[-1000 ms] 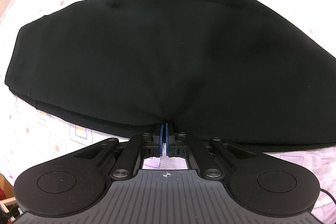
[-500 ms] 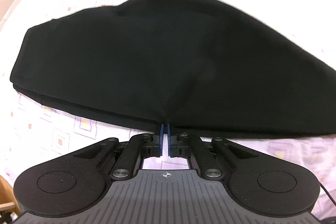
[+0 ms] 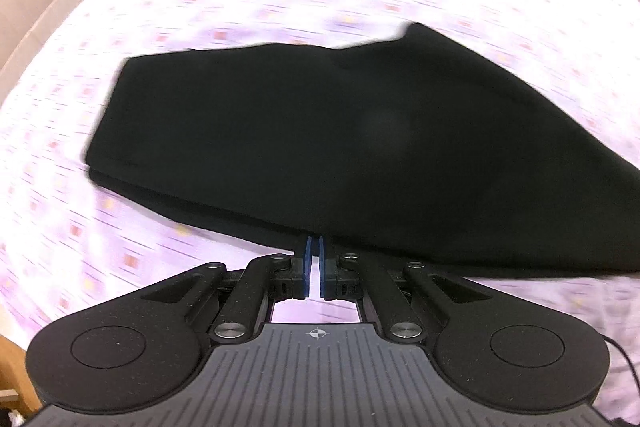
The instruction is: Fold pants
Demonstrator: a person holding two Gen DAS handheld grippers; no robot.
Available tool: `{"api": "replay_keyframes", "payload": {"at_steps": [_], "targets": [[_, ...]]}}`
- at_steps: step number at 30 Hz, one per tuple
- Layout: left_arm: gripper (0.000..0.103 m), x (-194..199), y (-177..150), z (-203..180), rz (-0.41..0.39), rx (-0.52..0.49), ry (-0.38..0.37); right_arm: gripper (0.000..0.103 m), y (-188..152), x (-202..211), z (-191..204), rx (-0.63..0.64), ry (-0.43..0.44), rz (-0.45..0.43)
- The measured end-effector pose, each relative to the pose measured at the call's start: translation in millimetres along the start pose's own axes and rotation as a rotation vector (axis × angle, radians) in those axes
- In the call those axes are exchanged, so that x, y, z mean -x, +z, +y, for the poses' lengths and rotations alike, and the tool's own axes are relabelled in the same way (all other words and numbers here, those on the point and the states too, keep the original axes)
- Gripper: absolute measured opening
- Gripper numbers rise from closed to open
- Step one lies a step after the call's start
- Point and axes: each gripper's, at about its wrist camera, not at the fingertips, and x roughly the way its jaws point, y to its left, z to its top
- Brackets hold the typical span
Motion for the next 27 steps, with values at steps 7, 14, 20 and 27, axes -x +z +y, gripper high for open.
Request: {"api": "replay_keyframes", "payload": {"at_steps": [7,14,20,27], "targets": [[0.003,-10.0,10.1,61.8,-0.016,-0.014,0.025,0.103,-14.1,-27.2,159.3,0.266,0.310,0.205],[0.003,-13.0,14.0,109.5,-0.025,-0.013,0.021,0.077,-46.7,-38.3,302.8,0.506,0.468,0.286],[0.003,-16.6,20.1,136.1,-0.031,-0.037,0.011,0.056,-71.2,-57.2,373.5,0.618,0.492,0.333],[0.003,-12.8,30.9,152.6,-0.044,-0.037,-0.033,0.045,-98.7,-65.9,408.6,0.783,0.455,0.347]]}}
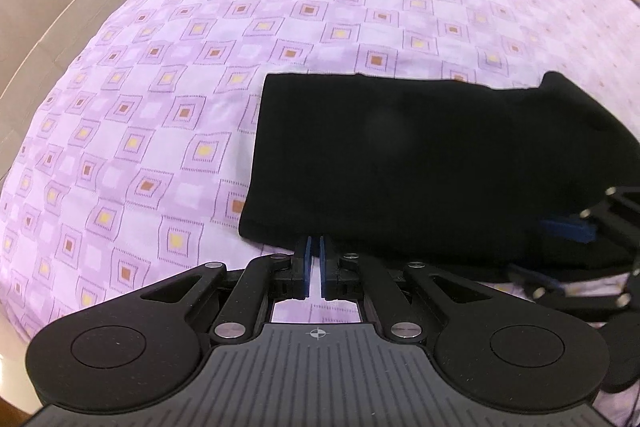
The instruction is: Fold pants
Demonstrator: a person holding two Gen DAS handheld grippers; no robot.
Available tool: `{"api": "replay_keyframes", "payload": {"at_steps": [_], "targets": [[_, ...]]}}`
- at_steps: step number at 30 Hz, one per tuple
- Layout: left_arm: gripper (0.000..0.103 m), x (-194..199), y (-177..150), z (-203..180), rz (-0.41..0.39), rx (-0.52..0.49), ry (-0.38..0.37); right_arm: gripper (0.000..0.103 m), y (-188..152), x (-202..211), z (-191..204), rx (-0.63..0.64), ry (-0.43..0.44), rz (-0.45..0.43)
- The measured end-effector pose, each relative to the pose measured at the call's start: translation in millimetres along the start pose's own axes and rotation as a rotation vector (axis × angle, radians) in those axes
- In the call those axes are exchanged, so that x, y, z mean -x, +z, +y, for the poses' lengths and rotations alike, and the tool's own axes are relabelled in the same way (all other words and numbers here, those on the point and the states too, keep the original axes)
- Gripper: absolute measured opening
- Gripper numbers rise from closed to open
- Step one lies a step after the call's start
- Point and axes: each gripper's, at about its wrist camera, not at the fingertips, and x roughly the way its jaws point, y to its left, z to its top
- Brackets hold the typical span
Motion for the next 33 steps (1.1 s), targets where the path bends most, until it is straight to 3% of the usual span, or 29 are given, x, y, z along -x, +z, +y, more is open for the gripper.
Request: {"api": "replay_keyframes", "payload": {"at_steps": [5,6,7,10,13,20,24,26,28,30,33], "targets": [[0.003,2.0,12.7,2.8,-0.014,-0.006,-0.031,0.042,-1.1,-8.6,7.8,0.138,-0.040,0.010],[0.003,2.0,15.3,2.1,-0.017,-0.010,-0.035,0.021,0.3,-10.1,10.1,0.159,-0.050,0.009],[0.003,2.2,18.7,1.2,-0.020,-0.015,-0.039,0.008,1.0,-12.0,10.6,0.170,-0.053,0.011],[0.003,4.3,27.9,-2.1,-0.035,-0.031,-0.049,0.004,6.5,-7.4,2.2,0.101,-0.022,0.006],[0.003,7.5,37.2,-7.9,-0.059,-0.048,-0.065,0.004,10.7,13.2,-6.2,0.009,0.038,-0.013],[0.004,-11.6,52.1,-36.6,-0.060,-0.116,-0.091,0.004,4.0,-1.5,13.3,0.060,0.059,0.035],[0.004,-47.0,49.7,-43.9,0.019,-0.168,-0.039,0.005,6.3,-13.7,1.6,0.007,0.099,0.069],[0.007,-65.5,40.7,-39.5,0.089,-0.171,-0.019,0.008,6.6,-6.5,-6.4,-0.032,0.116,0.061],[0.007,-61.9,38.0,-36.3,0.067,-0.168,-0.033,0.020,3.9,5.8,-17.4,-0.079,0.111,0.045],[0.007,-56.1,41.6,-37.2,0.088,-0.163,-0.023,0.025,-0.9,22.4,-32.5,-0.140,0.099,0.021],[0.007,-40.1,51.8,-39.9,0.046,-0.115,-0.053,0.033,-7.9,47.6,-62.8,-0.243,0.051,-0.020]]}}
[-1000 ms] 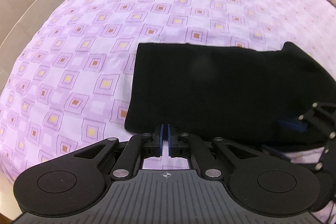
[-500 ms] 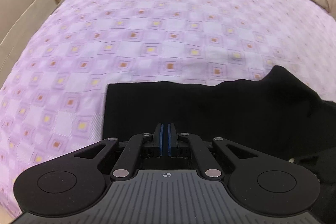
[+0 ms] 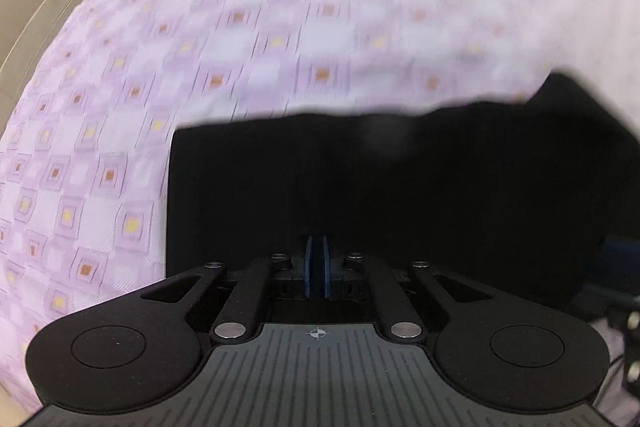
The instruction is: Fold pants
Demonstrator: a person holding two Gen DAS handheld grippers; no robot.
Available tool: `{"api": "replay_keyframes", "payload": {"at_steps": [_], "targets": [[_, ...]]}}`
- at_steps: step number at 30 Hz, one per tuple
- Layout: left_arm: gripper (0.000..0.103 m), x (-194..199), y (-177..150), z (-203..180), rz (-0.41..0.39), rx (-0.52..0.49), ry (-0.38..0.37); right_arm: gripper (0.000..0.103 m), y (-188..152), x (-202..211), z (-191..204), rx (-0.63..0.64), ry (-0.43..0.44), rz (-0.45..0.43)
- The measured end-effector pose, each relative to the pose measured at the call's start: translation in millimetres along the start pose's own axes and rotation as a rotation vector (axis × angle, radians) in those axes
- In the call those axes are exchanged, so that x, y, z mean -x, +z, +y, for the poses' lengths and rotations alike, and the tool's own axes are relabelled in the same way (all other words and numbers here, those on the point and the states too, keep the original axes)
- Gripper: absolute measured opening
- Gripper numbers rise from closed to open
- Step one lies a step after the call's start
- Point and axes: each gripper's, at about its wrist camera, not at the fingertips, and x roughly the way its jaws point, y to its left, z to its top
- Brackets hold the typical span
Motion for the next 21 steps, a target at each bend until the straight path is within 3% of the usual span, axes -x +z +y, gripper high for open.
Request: {"api": "replay_keyframes", "payload": {"at_steps": [6,11,15,18,21], "targets": [[0.007,10.4,30.8,-40.4,-0.066,-0.008,-0.098,0.052,19.2,27.1,-61.6,-0.134,-0.145,-0.106],[0.007,-4.9,44.1,-65.9,-0.047,0.001,-0.163,0.055,37.2,20.3,-96.4,-0.166,-0.216,-0.170],[0.006,-32.5,29.2,-74.5,0.054,0.014,-0.147,0.059,49.8,-1.9,-114.3,-0.153,-0.146,-0.103],[0.006,-30.0,13.4,-69.8,-0.005,0.007,-0.166,0.059,54.9,-21.3,-121.4,-0.151,-0.061,-0.051],[0.006,-29.1,12.9,-68.6,0.005,0.018,-0.170,0.059,57.5,-38.6,-127.9,-0.183,0.020,-0.008]]}}
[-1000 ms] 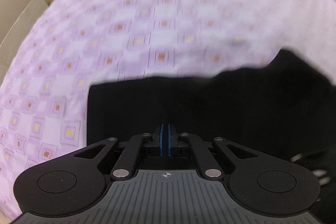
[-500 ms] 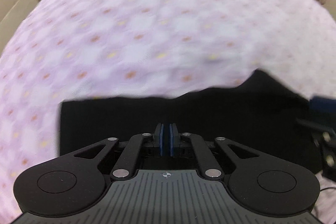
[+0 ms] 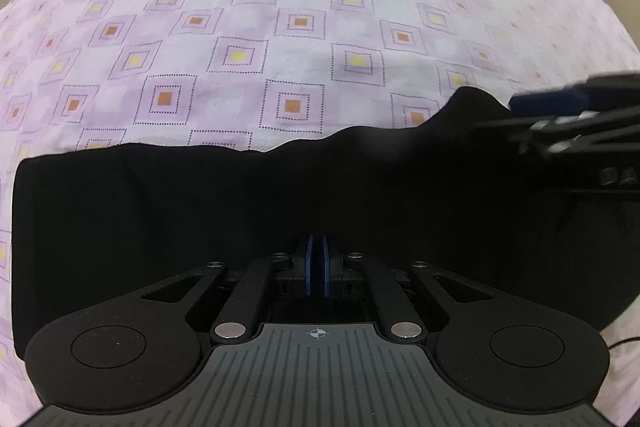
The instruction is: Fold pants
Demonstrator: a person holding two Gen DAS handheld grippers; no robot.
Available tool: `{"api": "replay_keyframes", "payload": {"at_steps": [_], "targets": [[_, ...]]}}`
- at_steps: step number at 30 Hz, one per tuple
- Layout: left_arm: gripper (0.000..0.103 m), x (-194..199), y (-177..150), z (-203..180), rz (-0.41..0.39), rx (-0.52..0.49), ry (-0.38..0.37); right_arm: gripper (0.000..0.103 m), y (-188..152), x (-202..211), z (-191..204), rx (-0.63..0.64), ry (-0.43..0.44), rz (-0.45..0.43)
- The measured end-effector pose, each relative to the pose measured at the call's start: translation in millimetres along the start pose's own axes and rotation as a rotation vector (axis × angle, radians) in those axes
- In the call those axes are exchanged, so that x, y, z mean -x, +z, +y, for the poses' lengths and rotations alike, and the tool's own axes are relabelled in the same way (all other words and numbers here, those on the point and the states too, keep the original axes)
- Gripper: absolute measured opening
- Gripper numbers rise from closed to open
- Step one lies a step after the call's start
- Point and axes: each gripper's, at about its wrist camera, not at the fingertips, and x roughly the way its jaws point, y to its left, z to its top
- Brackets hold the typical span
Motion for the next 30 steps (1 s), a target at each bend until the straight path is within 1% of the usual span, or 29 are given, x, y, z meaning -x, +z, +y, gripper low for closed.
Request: {"api": "replay_keyframes", "payload": {"at_steps": [2,4,5,7,9,11,12,14,16,20,24,26,27,28,30], "targets": [[0.006,2.3,3.7,2.6,0.007,0.021,-0.010,0.058,-0.3,-10.4,-4.3,-0.026,0.002,0.042],[0.006,2.9,2.9,6.3,0.007,0.046,-0.025,0.056,-10.1,-17.2,-5.6,-0.038,0.051,0.086],[0.006,2.6,1.8,8.0,0.005,0.056,-0.031,0.056,-18.5,-18.3,-0.3,-0.026,0.091,0.116],[0.006,4.0,-1.6,11.0,0.001,0.069,-0.044,0.058,-35.7,-15.9,13.2,0.042,0.133,0.157],[0.006,1.3,0.0,13.8,0.003,0.076,-0.050,0.061,-49.1,-9.7,28.1,0.126,0.139,0.163],[0.006,1.1,0.2,13.2,0.004,0.076,-0.052,0.061,-48.6,-6.4,27.9,0.130,0.148,0.156],[0.006,1.7,-0.4,13.5,0.003,0.075,-0.053,0.061,-44.8,-5.1,22.8,0.100,0.146,0.137],[0.006,-0.1,-0.2,13.2,-0.001,0.069,-0.055,0.061,-32.1,-3.1,6.5,-0.008,0.147,0.083],[0.006,-0.8,0.1,13.6,-0.003,0.068,-0.057,0.061,-18.8,-4.9,-8.8,-0.107,0.165,0.056],[0.006,-1.3,0.9,12.7,-0.003,0.059,-0.055,0.061,4.5,-18.8,-29.0,-0.230,0.243,0.052],[0.006,-1.0,0.1,11.8,-0.011,0.053,-0.052,0.061,17.3,-29.9,-41.0,-0.299,0.276,0.077],[0.006,-0.7,-0.4,11.3,-0.015,0.052,-0.049,0.052,17.0,-28.7,-48.0,-0.337,0.285,0.074],[0.006,-0.7,-0.9,10.8,-0.018,0.051,-0.047,0.035,14.7,-28.2,-48.6,-0.354,0.281,0.075],[0.006,-0.4,-1.1,9.9,-0.021,0.048,-0.043,0.013,11.0,-24.0,-51.5,-0.368,0.269,0.078],[0.006,-0.2,-2.3,8.2,-0.027,0.039,-0.035,0.014,9.5,-19.9,-57.5,-0.385,0.269,0.066]]}}
